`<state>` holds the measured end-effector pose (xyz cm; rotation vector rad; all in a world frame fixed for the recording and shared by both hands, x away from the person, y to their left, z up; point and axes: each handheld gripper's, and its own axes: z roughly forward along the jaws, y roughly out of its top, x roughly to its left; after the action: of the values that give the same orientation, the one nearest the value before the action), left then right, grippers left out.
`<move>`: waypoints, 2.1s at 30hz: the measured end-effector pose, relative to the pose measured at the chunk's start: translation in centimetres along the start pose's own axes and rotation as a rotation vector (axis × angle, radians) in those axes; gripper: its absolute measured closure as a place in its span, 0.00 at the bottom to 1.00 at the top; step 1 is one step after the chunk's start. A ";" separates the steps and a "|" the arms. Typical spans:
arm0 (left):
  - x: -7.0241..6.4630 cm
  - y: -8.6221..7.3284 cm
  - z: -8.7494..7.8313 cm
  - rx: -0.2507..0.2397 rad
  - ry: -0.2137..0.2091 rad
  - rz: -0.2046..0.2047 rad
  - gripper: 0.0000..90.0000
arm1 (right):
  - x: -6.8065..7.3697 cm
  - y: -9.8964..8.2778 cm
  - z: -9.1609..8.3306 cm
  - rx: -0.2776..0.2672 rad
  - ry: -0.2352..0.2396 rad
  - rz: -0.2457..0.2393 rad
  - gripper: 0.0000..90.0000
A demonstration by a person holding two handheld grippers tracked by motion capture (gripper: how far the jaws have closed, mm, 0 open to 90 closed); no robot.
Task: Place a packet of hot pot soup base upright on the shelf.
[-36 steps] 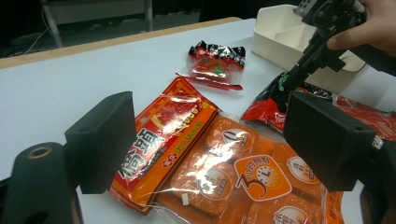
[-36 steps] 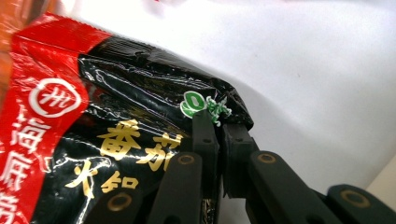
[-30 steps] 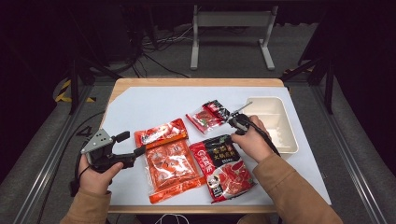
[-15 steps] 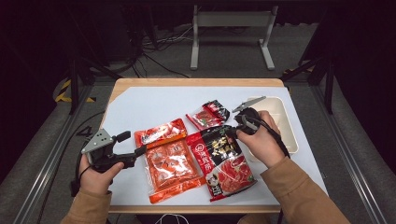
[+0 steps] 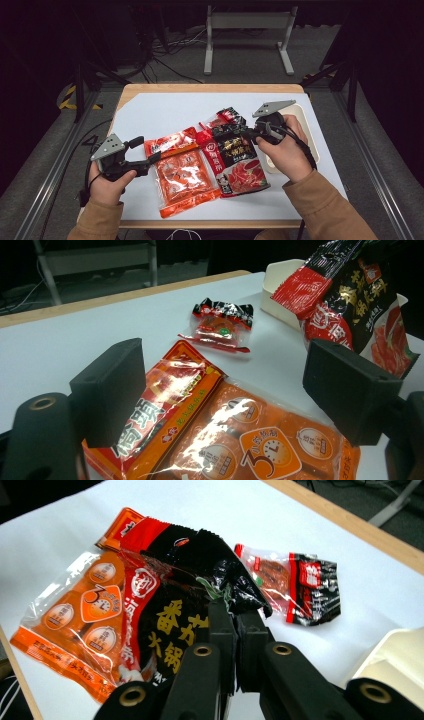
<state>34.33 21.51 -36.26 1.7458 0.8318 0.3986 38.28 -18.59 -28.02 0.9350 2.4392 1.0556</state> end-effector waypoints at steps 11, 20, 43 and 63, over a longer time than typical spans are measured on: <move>-0.8 0.6 1.0 -0.005 -0.029 0.011 0.20 | 1.1 0.8 -1.0 -0.091 -0.015 -0.057 0.98; -1.4 0.9 1.7 -0.002 -0.054 0.012 0.20 | 2.0 1.6 -1.8 -0.204 -0.028 -0.106 0.99; -3.5 3.0 4.6 -0.045 -0.168 0.030 0.30 | 3.9 1.5 -0.7 -0.344 0.063 -0.131 0.99; -3.8 2.5 4.9 -0.034 -0.250 0.054 0.78 | 4.5 1.1 0.1 -0.387 0.134 -0.101 0.98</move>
<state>35.57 15.07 -35.04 1.7467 0.5976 0.2224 35.48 -14.90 -27.38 0.6263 2.2345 1.5216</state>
